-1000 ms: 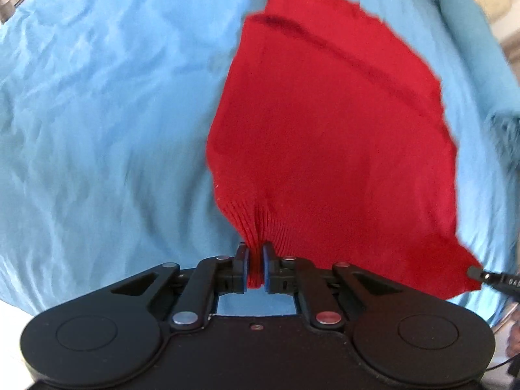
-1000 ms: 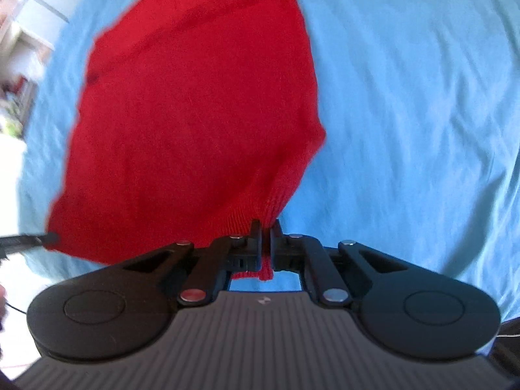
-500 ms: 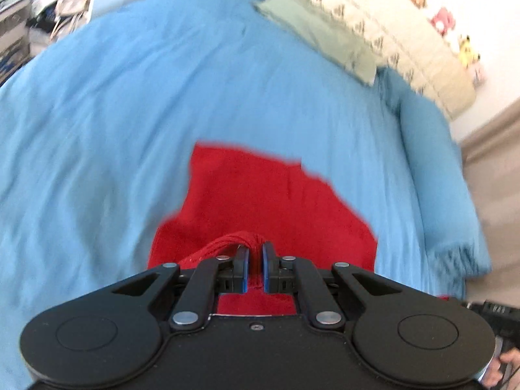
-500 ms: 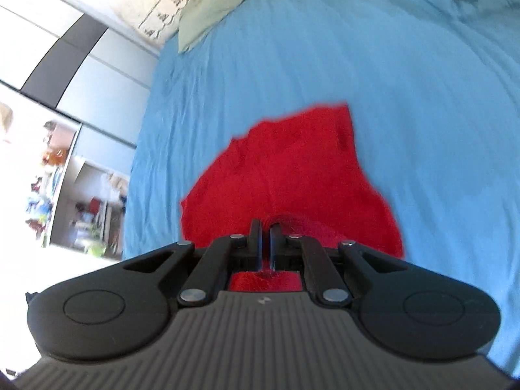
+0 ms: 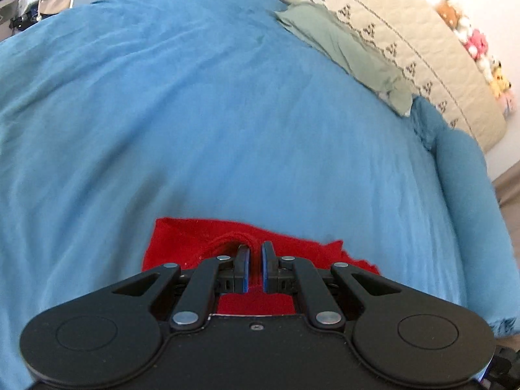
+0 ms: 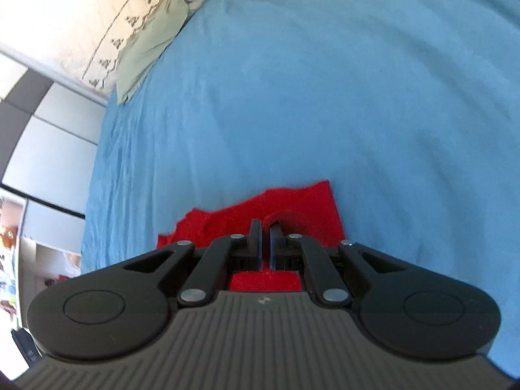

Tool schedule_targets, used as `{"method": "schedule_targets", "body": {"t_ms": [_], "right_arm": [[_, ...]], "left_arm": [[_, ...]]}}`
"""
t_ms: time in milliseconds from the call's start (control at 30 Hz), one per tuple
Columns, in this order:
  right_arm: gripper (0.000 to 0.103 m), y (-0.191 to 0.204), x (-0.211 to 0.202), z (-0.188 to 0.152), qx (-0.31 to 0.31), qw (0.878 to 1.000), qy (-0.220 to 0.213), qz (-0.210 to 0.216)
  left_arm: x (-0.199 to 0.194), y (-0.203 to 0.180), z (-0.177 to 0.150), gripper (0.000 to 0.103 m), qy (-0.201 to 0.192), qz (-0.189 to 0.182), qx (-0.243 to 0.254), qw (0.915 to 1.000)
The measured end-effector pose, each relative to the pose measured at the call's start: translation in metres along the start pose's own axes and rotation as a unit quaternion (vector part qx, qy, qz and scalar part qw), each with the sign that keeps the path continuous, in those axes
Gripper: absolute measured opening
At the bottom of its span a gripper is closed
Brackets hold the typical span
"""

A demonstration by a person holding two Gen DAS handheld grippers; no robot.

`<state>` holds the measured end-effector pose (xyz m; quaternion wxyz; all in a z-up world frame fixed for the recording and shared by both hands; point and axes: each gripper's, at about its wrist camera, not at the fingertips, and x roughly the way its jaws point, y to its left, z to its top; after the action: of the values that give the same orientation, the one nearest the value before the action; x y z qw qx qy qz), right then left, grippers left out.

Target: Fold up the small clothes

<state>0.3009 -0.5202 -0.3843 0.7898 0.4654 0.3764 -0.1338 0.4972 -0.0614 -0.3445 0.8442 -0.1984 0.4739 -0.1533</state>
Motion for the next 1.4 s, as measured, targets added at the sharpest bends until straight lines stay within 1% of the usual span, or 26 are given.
{"method": "schedule_targets", "body": {"t_ms": [133, 233, 300, 367, 467, 533, 600, 633, 700, 733, 767, 800, 833, 867, 900, 933, 967, 1033, 1100, 1167, 1200, 1267, 1333, 1400], "right_arm": [[0.019, 0.012, -0.014, 0.014, 0.011, 1.0, -0.007, 0.022], [0.019, 0.026, -0.015, 0.028, 0.012, 0.999, -0.009, 0.035], [0.019, 0.035, -0.008, 0.036, -0.002, 1.0, -0.004, 0.019], [0.02, 0.035, 0.007, 0.038, -0.01, 1.0, 0.005, -0.005], [0.02, 0.024, 0.023, 0.032, -0.015, 0.999, 0.013, -0.03], [0.02, 0.021, 0.029, 0.028, -0.018, 0.999, 0.015, -0.034], [0.024, 0.021, 0.031, 0.027, -0.027, 0.999, 0.015, -0.034], [0.025, 0.021, 0.031, 0.026, -0.029, 0.999, 0.012, -0.031], [0.049, 0.023, 0.025, 0.027, -0.037, 0.999, 0.007, -0.024], [0.072, 0.028, 0.023, 0.027, -0.042, 0.999, 0.002, -0.024], [0.088, 0.033, 0.016, 0.028, -0.053, 0.998, -0.01, -0.028], [0.092, 0.038, 0.01, 0.027, -0.065, 0.997, -0.021, -0.03], [0.1, 0.044, 0.001, 0.025, -0.08, 0.996, -0.029, -0.029], [0.103, 0.049, -0.008, 0.021, -0.095, 0.995, -0.035, -0.025], [0.103, 0.054, -0.016, 0.014, -0.112, 0.993, -0.039, -0.02], [0.103, 0.06, -0.023, 0.005, -0.135, 0.99, -0.04, -0.013], [0.103, 0.065, -0.031, -0.009, -0.163, 0.986, -0.04, -0.01], [0.103, 0.068, -0.037, -0.034, -0.206, 0.978, -0.033, -0.014], [0.103, 0.067, -0.034, -0.061, -0.244, 0.969, -0.023, -0.033], [0.103, 0.06, -0.025, -0.085, -0.269, 0.962, -0.006, -0.048], [0.103, 0.057, -0.02, -0.091, -0.275, 0.96, -0.002, -0.055], [0.103, 0.046, -0.009, -0.104, -0.28, 0.957, 0.0, -0.076], [0.103, 0.035, -0.006, -0.114, -0.28, 0.956, -0.007, -0.087], [0.103, 0.029, 0.0, -0.117, -0.287, 0.952, -0.016, -0.103]], "left_arm": [[-0.008, -0.015, 0.014, 0.007, -0.014, 0.001, 0.017, 0.9998], [0.002, -0.019, 0.024, 0.007, -0.003, 0.011, 0.023, 0.9997], [0.016, -0.017, 0.026, 0.008, 0.008, 0.03, 0.023, 0.9993], [0.03, -0.012, 0.023, 0.008, 0.016, 0.044, 0.022, 0.9986], [0.041, -0.008, 0.017, 0.01, 0.023, 0.05, 0.03, 0.998], [0.039, -0.007, 0.016, 0.023, 0.012, 0.04, 0.037, 0.9984], [0.035, -0.007, 0.017, 0.067, 0.001, 0.039, 0.043, 0.9983], [0.03, -0.007, 0.019, 0.073, -0.009, 0.043, 0.045, 0.998], [0.019, -0.007, 0.02, 0.075, -0.024, 0.047, 0.047, 0.9975], [0.013, -0.008, 0.021, 0.075, -0.025, 0.048, 0.048, 0.9974], [0.007, -0.01, 0.019, 0.075, -0.024, 0.048, 0.053, 0.9971], [-0.002, -0.013, 0.015, 0.076, -0.024, 0.051, 0.067, 0.9962], [-0.01, -0.017, 0.01, 0.077, -0.027, 0.054, 0.081, 0.9948], [-0.019, -0.02, 0.001, 0.087, -0.03, 0.061, 0.1, 0.9927], [-0.025, -0.024, -0.009, 0.1, -0.03, 0.068, 0.118, 0.9903], [-0.03, -0.028, -0.021, 0.103, -0.031, 0.076, 0.139, 0.9869], [-0.034, -0.031, -0.036, 0.103, -0.031, 0.079, 0.165, 0.9826], [-0.032, -0.038, -0.06, 0.103, -0.016, 0.08, 0.217, 0.9728], [-0.02, -0.04, -0.083, 0.103, 0.005, 0.101, 0.263, 0.9595], [-0.007, -0.039, -0.099, 0.103, 0.014, 0.123, 0.291, 0.9488], [0.0, -0.036, -0.105, 0.103, 0.018, 0.131, 0.297, 0.9458], [0.01, -0.026, -0.113, 0.103, 0.029, 0.139, 0.292, 0.9459], [0.02, -0.018, -0.116, 0.103, 0.037, 0.149, 0.283, 0.9468], [0.024, -0.011, -0.117, 0.103, 0.038, 0.147, 0.274, 0.9497]]}}
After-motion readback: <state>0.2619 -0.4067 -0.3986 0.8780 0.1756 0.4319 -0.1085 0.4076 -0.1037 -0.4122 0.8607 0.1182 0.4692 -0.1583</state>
